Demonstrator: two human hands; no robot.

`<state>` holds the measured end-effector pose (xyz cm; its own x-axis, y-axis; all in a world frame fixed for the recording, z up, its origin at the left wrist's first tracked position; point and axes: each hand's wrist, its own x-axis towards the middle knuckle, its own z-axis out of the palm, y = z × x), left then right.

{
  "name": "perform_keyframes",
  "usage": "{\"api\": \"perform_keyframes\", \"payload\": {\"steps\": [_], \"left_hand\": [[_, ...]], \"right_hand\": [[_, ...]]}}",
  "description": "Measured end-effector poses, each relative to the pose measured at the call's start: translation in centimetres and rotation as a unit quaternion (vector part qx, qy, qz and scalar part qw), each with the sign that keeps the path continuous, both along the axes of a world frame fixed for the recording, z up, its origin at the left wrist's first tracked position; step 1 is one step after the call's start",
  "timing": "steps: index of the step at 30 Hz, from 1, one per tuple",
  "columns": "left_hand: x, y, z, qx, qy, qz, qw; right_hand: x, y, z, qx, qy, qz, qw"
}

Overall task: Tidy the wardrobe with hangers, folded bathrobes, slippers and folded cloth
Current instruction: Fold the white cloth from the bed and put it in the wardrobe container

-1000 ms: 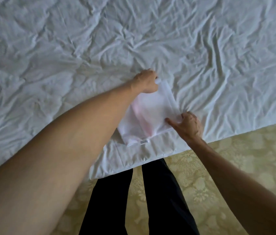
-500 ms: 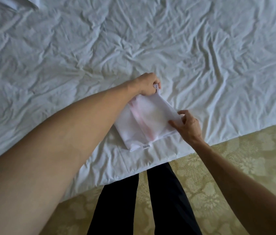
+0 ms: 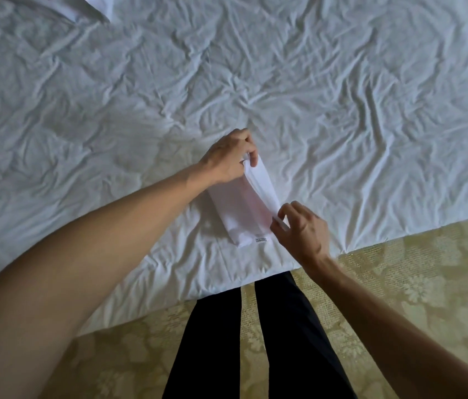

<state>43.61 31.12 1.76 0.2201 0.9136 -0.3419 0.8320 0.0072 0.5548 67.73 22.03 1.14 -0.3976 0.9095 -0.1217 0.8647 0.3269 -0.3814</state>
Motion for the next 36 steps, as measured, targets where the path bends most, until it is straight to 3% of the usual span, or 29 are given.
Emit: {"api": "perform_keyframes", "payload": {"steps": [5,14,18,22,27,31,36], "left_hand": [[-3.8,-3.7,0.1,-0.027,0.023,0.006,0.999],[-7.3,-8.2,-4.3,-0.055,0.05,0.034,0.997],[-7.0,-9.5,-5.1,-0.112,0.08,0.061,0.989],[-5.8,-8.5,-5.1,-0.166,0.119,0.112,0.972],[-4.6,-6.7,-5.4,-0.121,0.162,0.135,0.97],[-4.6,-5.5,-5.7,-0.135,0.163,0.098,0.972],[-4.9,-4.8,-7.2,-0.152,0.137,0.056,0.977]], "right_hand": [[-3.8,-2.3,0.0,-0.044,0.011,0.054,0.998],[-8.6,-4.3,-4.8,-0.158,-0.073,0.126,0.977],[-8.4,-5.0,-6.3,-0.214,-0.087,0.132,0.964],[-8.4,-5.7,-4.8,-0.268,-0.037,-0.06,0.961],[-6.8,-6.4,-3.5,-0.264,-0.099,-0.229,0.932],[-5.8,-7.4,-4.2,-0.362,-0.072,-0.408,0.835],[-7.7,-7.6,-5.3,-0.405,0.15,-0.51,0.744]]}}
